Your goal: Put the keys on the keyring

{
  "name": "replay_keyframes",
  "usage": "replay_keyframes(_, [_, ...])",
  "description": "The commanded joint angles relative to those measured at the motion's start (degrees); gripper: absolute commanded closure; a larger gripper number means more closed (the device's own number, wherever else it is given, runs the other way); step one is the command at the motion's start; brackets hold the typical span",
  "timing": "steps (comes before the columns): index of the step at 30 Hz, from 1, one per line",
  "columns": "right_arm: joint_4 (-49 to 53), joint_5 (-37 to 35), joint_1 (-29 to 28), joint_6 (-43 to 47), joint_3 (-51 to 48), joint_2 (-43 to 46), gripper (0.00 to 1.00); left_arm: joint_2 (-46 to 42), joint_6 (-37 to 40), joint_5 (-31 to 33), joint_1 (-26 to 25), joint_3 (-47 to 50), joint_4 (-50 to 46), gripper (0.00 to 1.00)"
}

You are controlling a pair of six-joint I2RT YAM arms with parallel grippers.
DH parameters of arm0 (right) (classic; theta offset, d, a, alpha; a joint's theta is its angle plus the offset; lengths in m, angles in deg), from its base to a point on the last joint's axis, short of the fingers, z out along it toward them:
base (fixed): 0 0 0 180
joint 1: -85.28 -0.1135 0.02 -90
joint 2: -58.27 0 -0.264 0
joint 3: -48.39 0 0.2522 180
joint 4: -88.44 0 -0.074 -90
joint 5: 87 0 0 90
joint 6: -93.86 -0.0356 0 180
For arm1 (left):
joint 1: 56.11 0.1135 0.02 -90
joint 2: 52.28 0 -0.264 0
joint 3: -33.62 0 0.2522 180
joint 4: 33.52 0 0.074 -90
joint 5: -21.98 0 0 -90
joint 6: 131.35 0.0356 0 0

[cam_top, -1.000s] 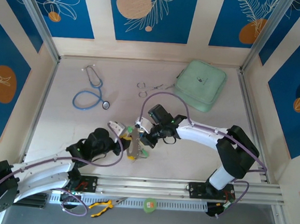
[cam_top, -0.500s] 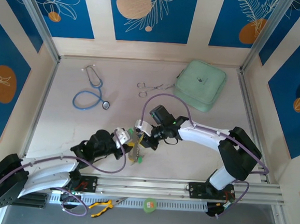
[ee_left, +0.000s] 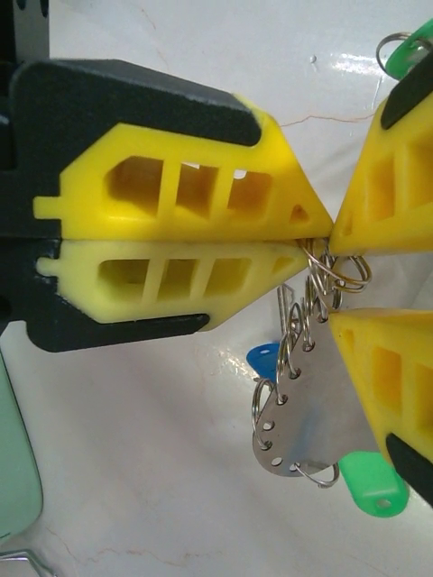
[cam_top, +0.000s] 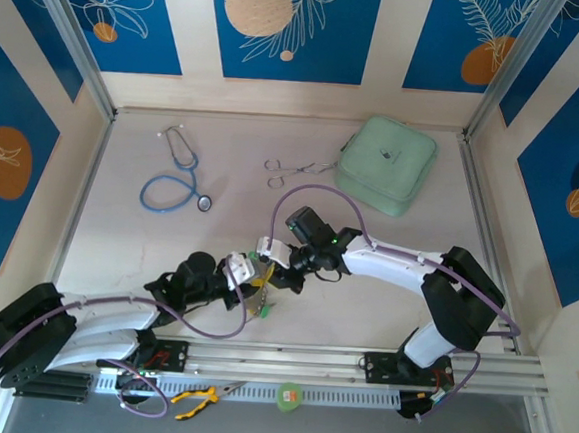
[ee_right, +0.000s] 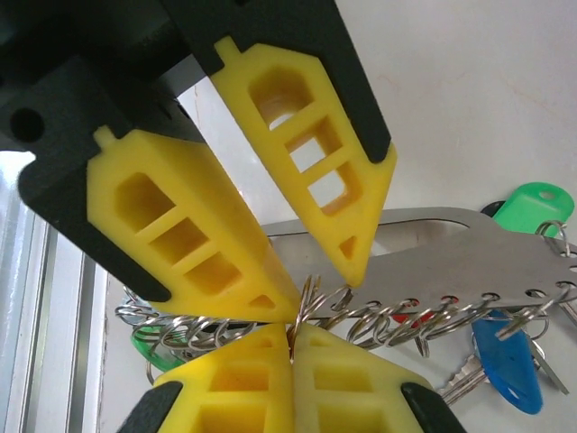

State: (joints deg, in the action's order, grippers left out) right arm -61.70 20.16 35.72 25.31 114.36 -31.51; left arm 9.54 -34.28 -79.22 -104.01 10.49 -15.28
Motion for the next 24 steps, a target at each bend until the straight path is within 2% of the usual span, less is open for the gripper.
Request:
replay_keyframes(1, [-2.8, 1.9, -0.9, 0.9, -0.3, 1.9, 1.00, 0.8, 1.8, -3.5, 0.0, 0.3, 3.2, 0.84])
replay_keyframes(7, [-3.9, 1.7, -1.4, 0.4, -0.2, 1.5, 1.00, 0.9, 2.0, -4.8, 0.0, 0.6, 4.2, 0.91])
replay_keyframes(11, [-4.8, -1.0, -1.4, -0.4, -0.2, 1.3, 1.00, 0.5, 2.1, -5.9, 0.0, 0.9, 4.8, 1.00])
replay_keyframes(19, [-3.4, -7.2, -0.6, -1.0, -1.0, 1.9, 1.00, -3.1, 2.9, -3.2, 0.0, 2.3, 3.2, 1.00])
replay_keyframes(24, [-3.9, -5.7, -0.8, -0.7, -1.0, 2.1, 0.96, -3.9, 3.5, -1.9, 0.0, 2.6, 3.1, 1.00])
